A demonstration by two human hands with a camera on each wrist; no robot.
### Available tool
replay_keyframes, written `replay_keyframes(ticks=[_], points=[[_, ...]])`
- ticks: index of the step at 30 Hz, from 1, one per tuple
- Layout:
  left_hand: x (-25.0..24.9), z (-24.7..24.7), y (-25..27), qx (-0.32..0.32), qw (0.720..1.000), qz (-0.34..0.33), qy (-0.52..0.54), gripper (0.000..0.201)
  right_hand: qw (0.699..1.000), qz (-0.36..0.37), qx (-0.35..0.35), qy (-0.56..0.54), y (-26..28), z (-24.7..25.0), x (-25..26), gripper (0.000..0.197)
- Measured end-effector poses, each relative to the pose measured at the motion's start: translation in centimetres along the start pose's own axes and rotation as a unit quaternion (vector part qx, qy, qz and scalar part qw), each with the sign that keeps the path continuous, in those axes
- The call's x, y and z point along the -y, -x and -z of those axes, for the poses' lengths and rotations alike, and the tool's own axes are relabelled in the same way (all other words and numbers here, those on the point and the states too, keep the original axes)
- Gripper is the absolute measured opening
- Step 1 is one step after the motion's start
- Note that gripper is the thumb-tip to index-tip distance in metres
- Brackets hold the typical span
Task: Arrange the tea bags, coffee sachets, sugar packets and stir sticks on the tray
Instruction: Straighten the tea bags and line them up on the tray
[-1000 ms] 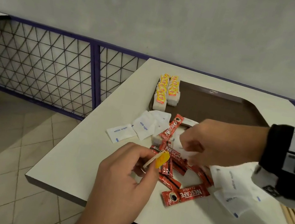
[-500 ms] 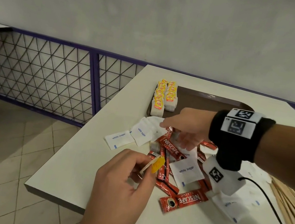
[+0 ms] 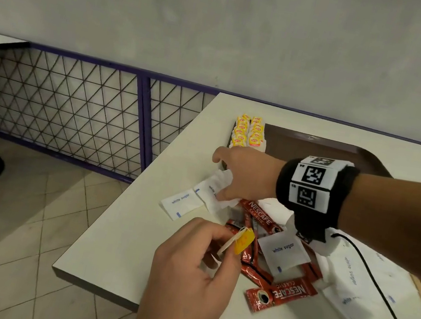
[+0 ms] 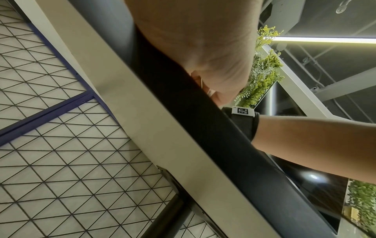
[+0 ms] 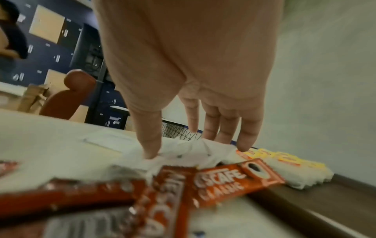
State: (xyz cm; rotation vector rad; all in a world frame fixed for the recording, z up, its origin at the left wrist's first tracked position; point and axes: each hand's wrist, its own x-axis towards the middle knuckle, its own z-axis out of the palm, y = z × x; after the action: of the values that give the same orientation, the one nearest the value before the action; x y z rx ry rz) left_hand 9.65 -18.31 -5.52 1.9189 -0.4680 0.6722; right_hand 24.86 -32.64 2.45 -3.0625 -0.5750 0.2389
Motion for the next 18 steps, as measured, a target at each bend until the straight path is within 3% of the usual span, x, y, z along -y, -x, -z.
replay_keyframes(ticks=[4,10,15,18], points=[[0.1,0.2,0.1,0.008,1.000,0.002,0.002,0.014,0.999,-0.006,0.024,-0.024,-0.4,0.3,0.6,0.082],[-0.2,0.4,0.1,0.015,1.000,0.014,0.021,0.009,0.997,0.049,0.004,-0.054,0.7,1.1,0.9,0.043],[-0.2,0.6,0.0,-0.006,1.000,0.003,0.020,0.014,0.993,0.093,-0.062,-0.045,7.0,3.4,-0.2,0.029],[-0.2,0.5,0.0,-0.015,1.000,-0.004,0.011,0.022,0.991,0.125,-0.032,0.045,11.8,2.4,-1.9,0.032]])
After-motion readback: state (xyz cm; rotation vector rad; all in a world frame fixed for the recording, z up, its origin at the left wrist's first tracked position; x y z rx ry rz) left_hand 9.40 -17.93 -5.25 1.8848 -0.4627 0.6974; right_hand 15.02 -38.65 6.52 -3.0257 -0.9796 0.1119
